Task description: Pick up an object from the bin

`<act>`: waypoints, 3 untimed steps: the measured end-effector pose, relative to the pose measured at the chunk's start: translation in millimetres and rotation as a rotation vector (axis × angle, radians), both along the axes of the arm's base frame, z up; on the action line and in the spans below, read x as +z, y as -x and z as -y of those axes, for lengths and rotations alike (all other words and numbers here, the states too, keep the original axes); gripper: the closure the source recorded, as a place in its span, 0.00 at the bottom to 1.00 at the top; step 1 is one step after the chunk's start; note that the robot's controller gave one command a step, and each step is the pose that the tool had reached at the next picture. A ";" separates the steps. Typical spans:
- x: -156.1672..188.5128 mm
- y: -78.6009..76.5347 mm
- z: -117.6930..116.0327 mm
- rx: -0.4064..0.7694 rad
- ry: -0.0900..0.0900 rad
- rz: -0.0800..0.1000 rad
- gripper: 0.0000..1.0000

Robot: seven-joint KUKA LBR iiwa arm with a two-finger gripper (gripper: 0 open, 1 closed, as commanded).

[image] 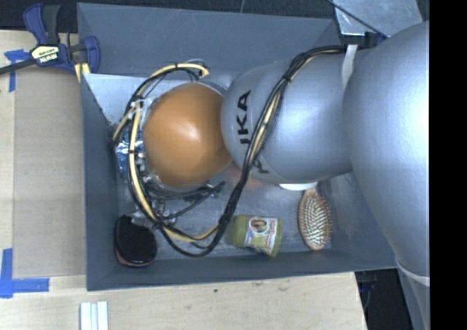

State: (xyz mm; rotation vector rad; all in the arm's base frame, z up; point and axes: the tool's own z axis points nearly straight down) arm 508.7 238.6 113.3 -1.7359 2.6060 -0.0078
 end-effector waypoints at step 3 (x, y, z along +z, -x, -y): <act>-42.8 -53.5 75.3 0.049 -0.003 0.002 0.00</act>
Offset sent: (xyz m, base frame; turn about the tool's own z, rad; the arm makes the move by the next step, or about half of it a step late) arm 0.0632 -0.0743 -0.0433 -0.1134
